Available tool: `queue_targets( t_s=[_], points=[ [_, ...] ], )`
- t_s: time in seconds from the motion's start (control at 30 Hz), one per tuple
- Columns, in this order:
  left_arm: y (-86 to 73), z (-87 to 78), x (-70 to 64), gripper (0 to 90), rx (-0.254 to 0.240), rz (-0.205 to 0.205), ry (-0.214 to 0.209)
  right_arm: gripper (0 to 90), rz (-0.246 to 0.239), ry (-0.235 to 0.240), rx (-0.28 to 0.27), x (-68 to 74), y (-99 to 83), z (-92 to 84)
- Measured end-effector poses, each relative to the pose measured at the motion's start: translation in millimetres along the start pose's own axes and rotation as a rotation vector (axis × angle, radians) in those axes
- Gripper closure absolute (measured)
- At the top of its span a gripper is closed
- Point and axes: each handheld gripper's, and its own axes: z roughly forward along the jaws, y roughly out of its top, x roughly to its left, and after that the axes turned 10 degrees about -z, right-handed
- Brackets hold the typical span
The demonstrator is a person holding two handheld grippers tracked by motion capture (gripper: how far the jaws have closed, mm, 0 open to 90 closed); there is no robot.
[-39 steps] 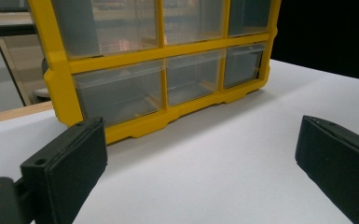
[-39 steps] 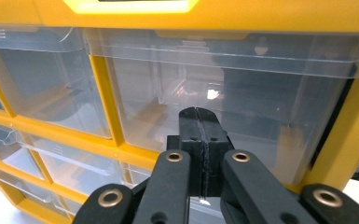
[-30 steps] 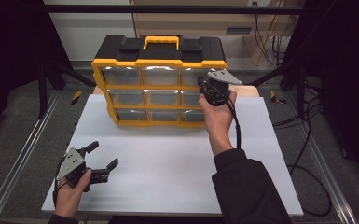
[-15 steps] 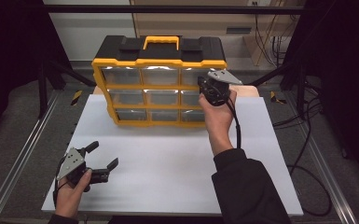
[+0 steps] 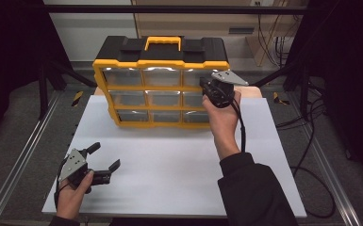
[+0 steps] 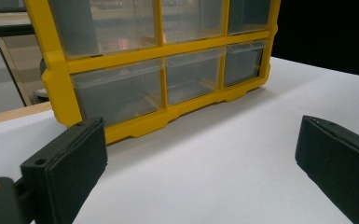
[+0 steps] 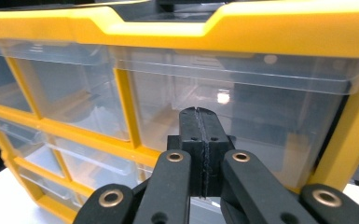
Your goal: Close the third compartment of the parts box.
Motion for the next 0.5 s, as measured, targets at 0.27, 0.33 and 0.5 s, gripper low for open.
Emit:
queue_targets(
  t_s=[0.27,0.33,0.5],
  points=[
    [1.3,1.9,-1.7,2.0,-0.001,0.003,-0.007,84.1,0.004,0.055,-0.027,4.2,1.1,-13.0],
    [1.4,1.7,-1.9,2.0,-0.002,0.003,-0.006,81.9,-0.003,0.069,-0.035,5.0,1.9,-16.4],
    [1.0,0.5,-1.5,2.0,-0.002,0.002,-0.001,76.4,-0.018,0.084,-0.051,9.6,4.0,-25.8]
  ],
)
